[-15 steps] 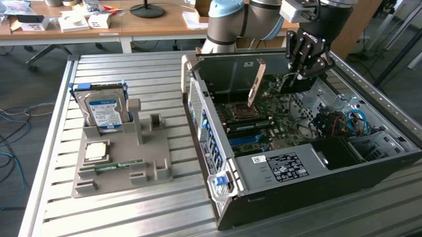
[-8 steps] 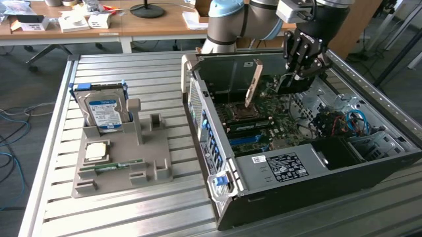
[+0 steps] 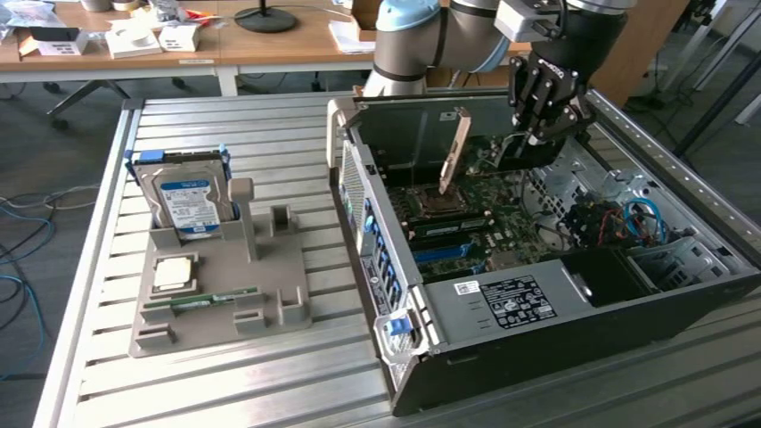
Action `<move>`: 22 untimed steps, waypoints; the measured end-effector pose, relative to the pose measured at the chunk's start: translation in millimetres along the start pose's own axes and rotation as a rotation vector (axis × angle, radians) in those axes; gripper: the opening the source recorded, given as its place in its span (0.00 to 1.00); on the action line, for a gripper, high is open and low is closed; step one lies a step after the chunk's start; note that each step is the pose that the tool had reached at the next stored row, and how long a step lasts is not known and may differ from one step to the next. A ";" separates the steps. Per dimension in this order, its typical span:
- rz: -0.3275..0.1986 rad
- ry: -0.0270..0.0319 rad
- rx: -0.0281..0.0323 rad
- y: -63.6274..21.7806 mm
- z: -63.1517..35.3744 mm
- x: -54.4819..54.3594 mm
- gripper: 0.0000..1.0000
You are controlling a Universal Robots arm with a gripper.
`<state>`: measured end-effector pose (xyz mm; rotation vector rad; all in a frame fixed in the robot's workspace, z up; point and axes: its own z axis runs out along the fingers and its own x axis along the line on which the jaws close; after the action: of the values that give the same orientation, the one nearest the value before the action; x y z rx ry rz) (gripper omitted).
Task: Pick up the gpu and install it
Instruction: 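Insert the gpu into the slot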
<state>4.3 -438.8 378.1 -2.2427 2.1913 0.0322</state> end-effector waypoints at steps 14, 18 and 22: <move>0.000 0.0001 0.0035 21.6 1.2 -0.5 0.26; 0.000 0.0002 0.0034 23.0 7.0 -0.4 0.26; 0.001 0.0001 0.0034 23.2 13.0 -0.3 0.26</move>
<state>-19.1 -438.8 365.4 -2.2402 2.1904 0.0283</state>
